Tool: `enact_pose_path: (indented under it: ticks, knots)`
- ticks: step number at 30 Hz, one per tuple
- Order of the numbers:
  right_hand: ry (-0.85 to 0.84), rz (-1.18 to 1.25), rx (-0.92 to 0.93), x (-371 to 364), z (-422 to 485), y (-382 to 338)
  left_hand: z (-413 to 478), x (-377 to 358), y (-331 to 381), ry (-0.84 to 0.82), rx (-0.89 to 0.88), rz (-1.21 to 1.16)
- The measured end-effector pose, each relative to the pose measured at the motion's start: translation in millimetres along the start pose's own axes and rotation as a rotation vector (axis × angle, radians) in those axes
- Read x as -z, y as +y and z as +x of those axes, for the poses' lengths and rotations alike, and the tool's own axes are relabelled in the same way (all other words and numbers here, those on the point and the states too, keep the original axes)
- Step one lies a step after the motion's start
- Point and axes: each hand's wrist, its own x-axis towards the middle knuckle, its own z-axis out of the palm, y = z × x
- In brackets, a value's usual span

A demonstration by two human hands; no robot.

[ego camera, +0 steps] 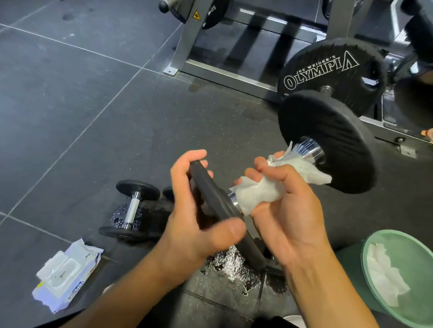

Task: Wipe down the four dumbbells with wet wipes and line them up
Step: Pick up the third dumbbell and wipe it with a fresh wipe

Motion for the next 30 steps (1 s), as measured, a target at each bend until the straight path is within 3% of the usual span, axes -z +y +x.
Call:
enact_pose_path:
  ticks: [3,6,8,13,16,19,23,26,28,30]
  knots:
    - [0.01,-0.055,0.068,-3,-2,-8,-1,2,-12,-0.029,-0.268,0.358]
    - [-0.027,0.009,0.095,-5,-4,-12,0,4,-15,-0.023,-0.246,0.367]
    - [-0.017,0.028,0.11,-3,-4,-14,1,1,-11,-0.066,-0.103,0.167]
    - [-0.008,-0.071,0.162,9,0,-16,10,0,-8,0.136,0.501,-0.609]
    - [-0.011,-0.211,0.188,15,2,-17,11,6,-12,0.122,0.835,-0.528]
    - [-0.037,-0.322,0.171,18,2,-21,5,8,-10,0.136,1.001,-0.438]
    - [-0.238,-0.26,-0.001,19,1,-30,8,11,-3,0.076,1.016,-0.339]
    - [-0.324,-0.298,0.004,15,-7,-36,6,10,-3,0.109,0.988,-0.322]
    - [-0.19,-0.383,0.074,10,-6,-32,4,4,-6,0.176,0.934,-0.322]
    - [0.092,-0.47,0.18,7,2,-24,2,-4,-7,0.238,0.851,-0.323]
